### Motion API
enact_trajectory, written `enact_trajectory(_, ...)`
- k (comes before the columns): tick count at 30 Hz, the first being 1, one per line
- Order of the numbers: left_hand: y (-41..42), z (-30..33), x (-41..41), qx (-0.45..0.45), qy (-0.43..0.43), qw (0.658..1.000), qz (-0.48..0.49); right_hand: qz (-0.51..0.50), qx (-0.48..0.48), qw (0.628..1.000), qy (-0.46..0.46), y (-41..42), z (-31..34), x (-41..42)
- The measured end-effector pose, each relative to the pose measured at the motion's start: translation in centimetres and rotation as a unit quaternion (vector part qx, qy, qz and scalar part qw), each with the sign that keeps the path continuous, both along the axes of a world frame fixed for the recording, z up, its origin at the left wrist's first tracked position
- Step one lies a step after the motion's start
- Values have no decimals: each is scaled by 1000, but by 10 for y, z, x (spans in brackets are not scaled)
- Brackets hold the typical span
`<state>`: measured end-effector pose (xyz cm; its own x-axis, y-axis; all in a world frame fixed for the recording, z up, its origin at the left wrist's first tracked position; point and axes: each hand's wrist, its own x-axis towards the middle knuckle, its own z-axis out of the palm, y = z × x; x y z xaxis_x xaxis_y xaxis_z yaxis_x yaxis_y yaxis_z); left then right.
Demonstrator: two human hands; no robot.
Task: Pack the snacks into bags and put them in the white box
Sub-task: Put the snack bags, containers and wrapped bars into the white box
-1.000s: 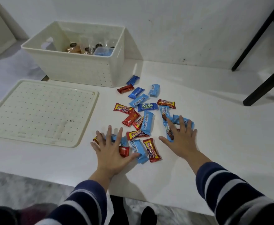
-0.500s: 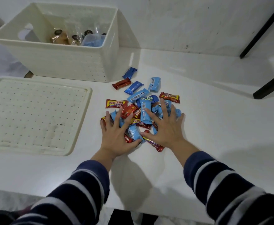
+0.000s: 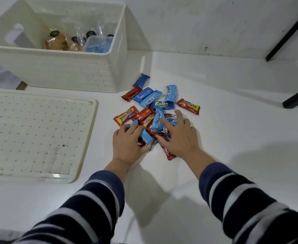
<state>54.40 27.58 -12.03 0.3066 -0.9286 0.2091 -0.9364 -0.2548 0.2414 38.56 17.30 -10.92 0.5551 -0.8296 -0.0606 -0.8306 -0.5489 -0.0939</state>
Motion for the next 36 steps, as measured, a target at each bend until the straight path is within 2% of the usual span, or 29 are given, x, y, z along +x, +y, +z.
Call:
enact_trajectory(12,36,5,-16,-28,23,998,43,33,29,999,4,33,15,-12)
enact_trajectory(19,72,12,-26,-34,39,993,108,34,35,999,-2,46,11,-31)
enact_trajectory(24,83,29,-32,-42,96,982,156,0,41,993,-109,53,28,-31)
enact_trajectory(32,88,81,-19,-100,86,972,197,21,9,978,-206,47,85,-15)
enact_trajectory(36,86,119,4,-134,65,964,219,53,-3,974,-220,41,123,5)
